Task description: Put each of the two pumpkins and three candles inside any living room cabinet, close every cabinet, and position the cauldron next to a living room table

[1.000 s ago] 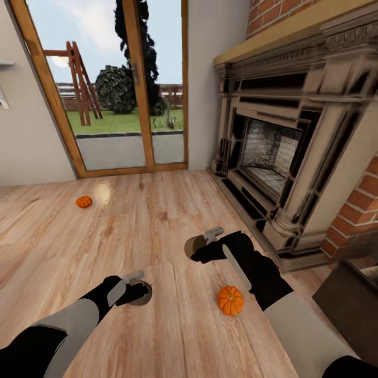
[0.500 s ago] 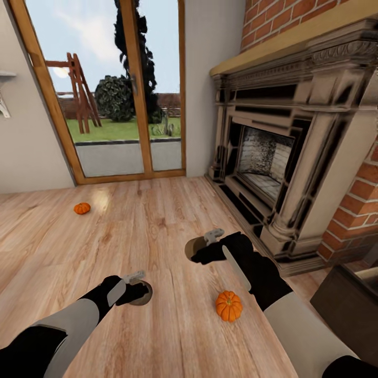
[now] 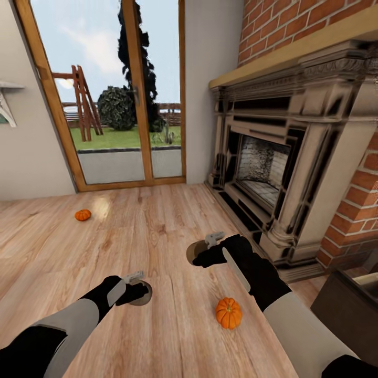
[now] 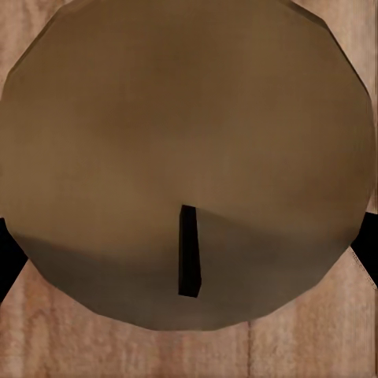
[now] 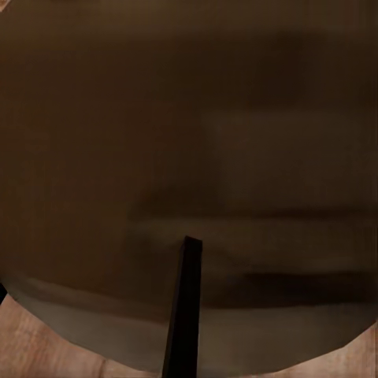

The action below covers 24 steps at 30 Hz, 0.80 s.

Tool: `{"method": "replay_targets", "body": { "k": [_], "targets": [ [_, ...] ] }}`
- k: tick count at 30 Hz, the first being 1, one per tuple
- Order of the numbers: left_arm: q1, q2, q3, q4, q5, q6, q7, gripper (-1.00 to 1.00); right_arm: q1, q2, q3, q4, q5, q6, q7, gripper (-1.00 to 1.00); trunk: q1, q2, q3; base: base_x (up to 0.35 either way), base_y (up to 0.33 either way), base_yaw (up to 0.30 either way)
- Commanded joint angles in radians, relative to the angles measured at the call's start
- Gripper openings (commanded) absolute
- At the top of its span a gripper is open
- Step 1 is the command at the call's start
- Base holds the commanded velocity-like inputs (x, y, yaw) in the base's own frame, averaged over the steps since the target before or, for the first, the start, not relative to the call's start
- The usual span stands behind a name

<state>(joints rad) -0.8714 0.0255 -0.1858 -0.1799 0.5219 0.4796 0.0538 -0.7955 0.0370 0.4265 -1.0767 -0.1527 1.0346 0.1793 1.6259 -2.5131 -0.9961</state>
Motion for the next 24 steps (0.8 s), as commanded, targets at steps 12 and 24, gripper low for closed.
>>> {"method": "replay_targets", "body": {
  "k": [12, 24],
  "targets": [
    [0.000, 0.001, -0.008, -0.002, 0.010, 0.005, 0.008, -1.00, -0.001, 0.000, -0.004, 0.070, -0.004, 0.007, -0.006, -1.00, -0.006, 0.003, 0.033, 0.000, 0.000, -0.125],
    [0.000, 0.001, -0.008, -0.003, 0.010, 0.005, 0.010, -1.00, -0.001, 0.001, -0.003, 0.087, -0.004, 0.007, -0.006, -1.00, -0.011, 0.005, 0.061, 0.000, 0.000, -0.110]
  ]
}}
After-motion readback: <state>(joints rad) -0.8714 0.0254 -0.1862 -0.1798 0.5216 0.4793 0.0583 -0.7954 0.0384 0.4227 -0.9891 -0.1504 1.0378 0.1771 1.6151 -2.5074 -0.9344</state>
